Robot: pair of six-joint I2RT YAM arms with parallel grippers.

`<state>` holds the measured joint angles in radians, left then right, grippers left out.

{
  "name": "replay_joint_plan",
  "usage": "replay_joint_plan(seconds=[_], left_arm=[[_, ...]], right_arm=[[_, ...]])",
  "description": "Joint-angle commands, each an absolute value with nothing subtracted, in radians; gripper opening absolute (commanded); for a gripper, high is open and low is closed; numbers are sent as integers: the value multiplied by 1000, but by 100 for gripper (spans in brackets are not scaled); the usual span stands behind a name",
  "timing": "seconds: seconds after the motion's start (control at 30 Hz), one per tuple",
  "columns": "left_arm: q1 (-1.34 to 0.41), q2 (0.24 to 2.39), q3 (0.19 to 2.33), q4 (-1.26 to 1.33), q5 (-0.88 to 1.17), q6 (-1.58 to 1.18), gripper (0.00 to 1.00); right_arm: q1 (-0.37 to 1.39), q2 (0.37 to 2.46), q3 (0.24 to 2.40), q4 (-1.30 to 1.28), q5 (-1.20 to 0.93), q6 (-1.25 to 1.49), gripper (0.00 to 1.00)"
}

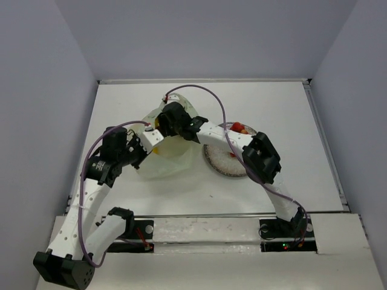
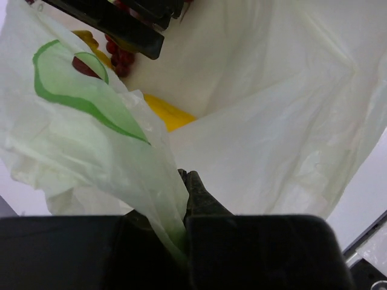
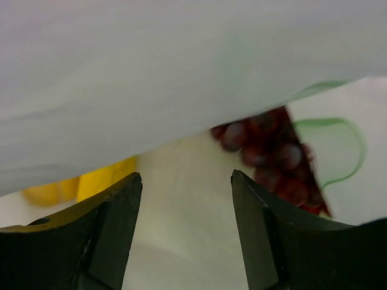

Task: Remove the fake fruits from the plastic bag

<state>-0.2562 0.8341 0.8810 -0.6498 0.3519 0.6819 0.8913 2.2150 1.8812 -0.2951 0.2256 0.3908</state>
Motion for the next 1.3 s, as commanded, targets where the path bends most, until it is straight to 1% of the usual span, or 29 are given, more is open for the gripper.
replay_joint_plan(seconds=[0.0,0.03,0.07,0.1,0.17,0.27,0.33,0.4,0.6,0.67,0.7,0.73,0.8,0.83,0.87,0.93,1.0,1.07,1.13,1.27], left_arm=[[-261,801,861,-560,367,635,7],[-259,808,859,-552,373,627,7],[-261,813,858,-542,386,626,6],[-261,828,857,-535,394,623,6],[-261,842,857,-531,416,626,6],[-261,856,859,-506,416,617,6],[-261,862,862,-491,417,615,6],[-259,870,870,-485,419,617,6],[-261,893,891,-485,416,623,6],[-261,896,893,-488,413,620,6],[-261,896,893,-489,411,618,6],[-261,896,890,-489,416,615,6],[-261,894,885,-488,416,611,6],[-261,893,884,-486,413,604,6],[-261,891,884,-480,411,600,6],[-259,888,884,-471,390,586,6],[-261,888,891,-457,371,568,6],[-259,888,897,-440,327,549,6],[-261,888,905,-408,267,520,7],[-261,893,910,-339,178,482,7]], right_arm=[[894,2279,1997,-298,541,242,69],[894,2286,1997,-296,607,230,76],[894,2296,1985,-295,658,224,78],[894,2301,1977,-290,673,206,84],[894,2318,1971,-290,707,186,92],[894,2367,1980,-290,749,143,100],[894,2387,1990,-290,738,126,100],[884,2402,1990,-288,657,118,100],[851,2483,2059,-291,560,107,100],[851,2494,2051,-293,526,117,99],[851,2491,2045,-293,509,121,94],[851,2485,2031,-291,485,124,78],[851,2479,2023,-290,477,129,64],[851,2474,2022,-290,471,123,50],[851,2468,2020,-290,471,121,40],[851,2448,2017,-288,474,123,25],[851,2401,2013,-290,476,123,25],[851,2337,2000,-291,463,139,20],[851,2283,1982,-291,431,158,17],[871,2136,1879,-285,286,193,9]])
